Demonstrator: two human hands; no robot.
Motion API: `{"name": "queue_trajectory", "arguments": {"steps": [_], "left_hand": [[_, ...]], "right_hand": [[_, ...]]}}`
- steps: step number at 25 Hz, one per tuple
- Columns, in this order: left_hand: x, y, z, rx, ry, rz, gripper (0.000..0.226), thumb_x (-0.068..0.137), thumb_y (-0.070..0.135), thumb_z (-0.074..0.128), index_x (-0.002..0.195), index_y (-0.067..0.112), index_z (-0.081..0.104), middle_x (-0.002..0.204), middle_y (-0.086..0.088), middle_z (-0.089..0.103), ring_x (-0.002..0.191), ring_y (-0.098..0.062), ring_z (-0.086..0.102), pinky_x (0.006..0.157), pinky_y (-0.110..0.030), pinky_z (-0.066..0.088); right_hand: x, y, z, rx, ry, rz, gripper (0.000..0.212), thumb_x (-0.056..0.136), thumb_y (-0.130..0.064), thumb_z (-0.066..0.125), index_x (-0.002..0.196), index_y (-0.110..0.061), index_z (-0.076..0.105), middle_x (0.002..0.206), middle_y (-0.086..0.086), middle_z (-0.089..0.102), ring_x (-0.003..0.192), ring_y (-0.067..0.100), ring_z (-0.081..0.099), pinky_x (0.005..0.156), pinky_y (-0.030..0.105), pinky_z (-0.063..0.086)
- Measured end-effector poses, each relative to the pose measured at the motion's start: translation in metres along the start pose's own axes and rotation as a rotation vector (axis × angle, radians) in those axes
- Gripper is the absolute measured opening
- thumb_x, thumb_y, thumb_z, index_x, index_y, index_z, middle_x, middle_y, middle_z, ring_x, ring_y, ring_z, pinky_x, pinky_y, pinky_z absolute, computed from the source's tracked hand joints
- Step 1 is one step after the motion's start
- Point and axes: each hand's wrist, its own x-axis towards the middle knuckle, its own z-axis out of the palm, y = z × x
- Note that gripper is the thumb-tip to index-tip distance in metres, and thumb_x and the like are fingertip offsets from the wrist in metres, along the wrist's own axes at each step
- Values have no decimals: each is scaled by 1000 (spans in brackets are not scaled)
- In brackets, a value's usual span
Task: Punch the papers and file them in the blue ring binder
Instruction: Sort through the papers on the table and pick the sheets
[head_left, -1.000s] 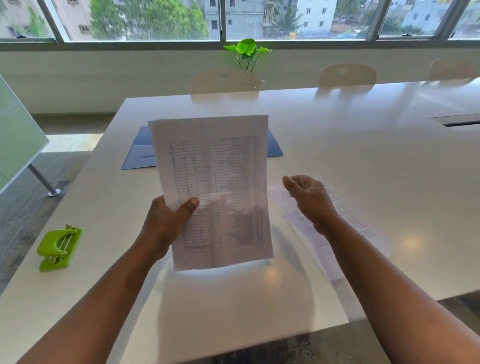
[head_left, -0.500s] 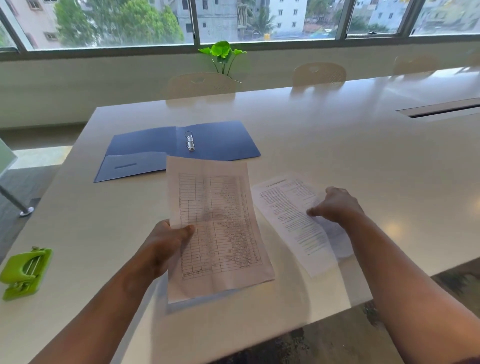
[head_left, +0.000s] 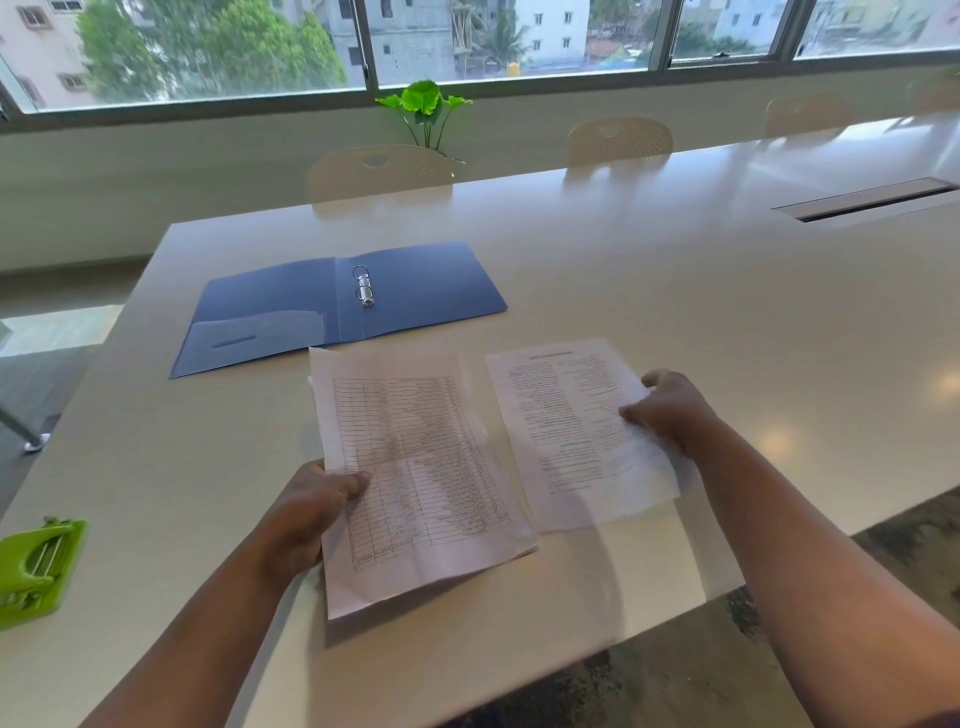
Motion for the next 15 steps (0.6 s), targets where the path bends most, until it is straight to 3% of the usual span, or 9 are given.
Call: {"name": "queue_trajectory", "arguments": {"steps": [2, 3, 8, 10, 15], "left_hand": [[0, 0, -5, -4, -14, -7, 19, 101, 0, 55, 116, 6, 65, 107, -17, 75, 95, -38, 73, 71, -46, 60], [0, 0, -7, -9, -16, -7, 20, 101, -1, 55, 117, 5, 65, 108, -17, 76, 95, -38, 73, 72, -47, 61], [-5, 6, -22, -29, 28, 27, 18, 100, -5, 53, 109, 7, 64, 102, -13, 74, 91, -33, 72, 72, -43, 57], [-6, 12, -29, -5, 45, 47, 18, 100, -4, 54, 111, 8, 64, 101, -11, 73, 92, -31, 71, 76, -46, 57], [-6, 32, -42, 126, -10, 149, 21, 100, 0, 56, 118, 6, 64, 115, -15, 73, 103, -35, 71, 100, -55, 53]], "right_hand": [[-1, 0, 0, 139, 7, -3, 5, 85, -4, 69, 89, -6, 71, 106, 23, 75, 83, 28, 69, 78, 39, 57], [-2, -2, -1, 197, 14, -3, 8, 87, -3, 66, 83, -8, 71, 102, 25, 75, 76, 26, 67, 72, 37, 56], [-9, -22, -16, 453, -172, -95, 19, 101, -2, 56, 90, -6, 69, 113, 30, 71, 87, 32, 68, 94, 50, 55], [-12, -34, -24, 317, -267, -228, 21, 102, -2, 52, 96, -7, 72, 109, 25, 74, 92, 35, 71, 96, 51, 54], [-18, -99, -26, -328, -267, -608, 19, 98, -13, 55, 100, -19, 73, 99, 6, 74, 99, 32, 66, 92, 46, 52]]}}
